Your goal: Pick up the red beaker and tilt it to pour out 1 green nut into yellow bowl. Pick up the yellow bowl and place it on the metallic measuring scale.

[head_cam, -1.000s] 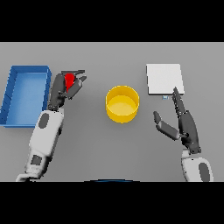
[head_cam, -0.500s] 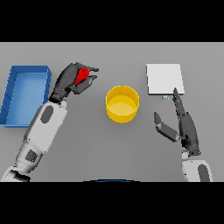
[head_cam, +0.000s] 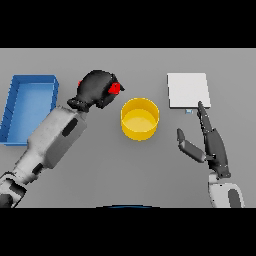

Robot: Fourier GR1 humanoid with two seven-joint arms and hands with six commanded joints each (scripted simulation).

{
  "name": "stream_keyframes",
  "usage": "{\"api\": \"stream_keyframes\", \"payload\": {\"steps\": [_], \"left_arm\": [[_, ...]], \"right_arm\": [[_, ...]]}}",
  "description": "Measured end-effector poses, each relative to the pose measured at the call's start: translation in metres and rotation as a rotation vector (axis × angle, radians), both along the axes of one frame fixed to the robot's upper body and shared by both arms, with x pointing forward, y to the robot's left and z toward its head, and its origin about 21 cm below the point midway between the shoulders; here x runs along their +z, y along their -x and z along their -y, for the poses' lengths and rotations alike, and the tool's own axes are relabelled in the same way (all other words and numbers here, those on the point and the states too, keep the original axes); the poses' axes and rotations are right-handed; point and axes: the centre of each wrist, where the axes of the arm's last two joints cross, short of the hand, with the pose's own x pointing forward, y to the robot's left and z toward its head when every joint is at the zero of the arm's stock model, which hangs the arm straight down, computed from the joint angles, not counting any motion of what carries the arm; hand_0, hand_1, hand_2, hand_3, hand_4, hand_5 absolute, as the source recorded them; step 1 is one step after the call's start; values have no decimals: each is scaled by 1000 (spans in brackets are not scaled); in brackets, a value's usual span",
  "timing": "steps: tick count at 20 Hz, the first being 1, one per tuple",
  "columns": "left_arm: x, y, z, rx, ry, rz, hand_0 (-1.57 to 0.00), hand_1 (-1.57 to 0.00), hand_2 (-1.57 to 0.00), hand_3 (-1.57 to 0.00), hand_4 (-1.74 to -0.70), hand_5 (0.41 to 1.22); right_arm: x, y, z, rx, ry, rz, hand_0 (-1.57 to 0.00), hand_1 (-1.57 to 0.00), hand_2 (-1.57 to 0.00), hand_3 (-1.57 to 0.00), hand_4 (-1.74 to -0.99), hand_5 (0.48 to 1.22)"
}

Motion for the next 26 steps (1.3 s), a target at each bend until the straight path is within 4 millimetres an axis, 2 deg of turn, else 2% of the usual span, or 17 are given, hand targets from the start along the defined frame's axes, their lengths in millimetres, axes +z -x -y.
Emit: {"api": "stream_keyframes", "payload": {"steps": [3, 6, 9, 15, 16, 26], "left_arm": [[11, -8, 12, -78, -189, 47, -1570, -1570, -1570, -1570, -1740, 1193], [20, -16, 25, -172, -384, 73, -1571, -1571, -1571, -1571, -1613, 1206], [23, -20, 40, -220, -578, 70, -1571, -1571, -1571, -1571, -1672, 1214], [33, -22, 68, -323, -836, 96, -1571, -1571, -1571, -1571, -1720, 1219], [37, -22, 74, -328, -880, 112, -1571, -1571, -1571, -1571, -1725, 1219], [30, -22, 96, -466, -1256, 309, -1571, -1571, -1571, -1571, -1735, 1221]], "right_arm": [[-3, 0, -1, -4, -6, -7, 1, 1, 1, 1, -1264, 717], [-4, -6, 1, -11, -6, -9, 1, 1, 1, 1, -1258, 697], [-3, -1, -2, -22, -6, 15, 1, 1, 1, 1, -1237, 671], [-8, -1, -7, -32, -12, -5, 1, 1, 1, 1, -1195, 647], [-6, -2, -3, -47, -3, 1, 1, 1, 1, 1, -1193, 648], [-4, 1, -6, -51, -11, 5, 1, 1, 1, 1, -1165, 626]]}}
